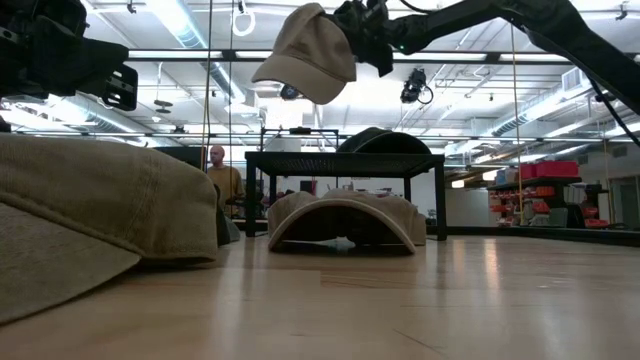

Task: Pick & Place hat
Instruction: Put the bottom right brown cap on the shelf

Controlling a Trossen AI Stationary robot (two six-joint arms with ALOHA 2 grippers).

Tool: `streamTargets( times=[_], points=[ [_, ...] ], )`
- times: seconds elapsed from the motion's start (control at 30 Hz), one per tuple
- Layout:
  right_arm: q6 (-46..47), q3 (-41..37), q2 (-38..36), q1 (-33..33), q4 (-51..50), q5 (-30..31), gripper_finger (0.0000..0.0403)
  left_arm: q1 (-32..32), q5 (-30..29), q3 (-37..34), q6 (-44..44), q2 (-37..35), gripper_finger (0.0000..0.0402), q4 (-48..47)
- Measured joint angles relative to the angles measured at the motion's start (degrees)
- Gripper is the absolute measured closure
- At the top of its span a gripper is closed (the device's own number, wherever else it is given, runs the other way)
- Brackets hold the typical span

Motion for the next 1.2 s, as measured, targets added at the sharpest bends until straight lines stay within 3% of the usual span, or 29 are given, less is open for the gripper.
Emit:
streamTargets(
  times=[0.23,0.57,1.2],
  points=[
    [-0.65,-4.86,0.06,-0.58,1.63,-0.09,0.0367,0.0,0.01,0.01,0.0,0.0,0.0399,0.0],
    [2.56,-13.63,0.04,-0.65,13.52,-0.87,0.0367,0.01,-0.01,0.0,0.0,-0.01,0.0399,-0.01],
    [1.85,-17.03,0.04,-1.16,18.27,2.78,0.0367,0.0,0.0,0.01,0.0,-0.01,0.0399,-0.01]
  ],
)
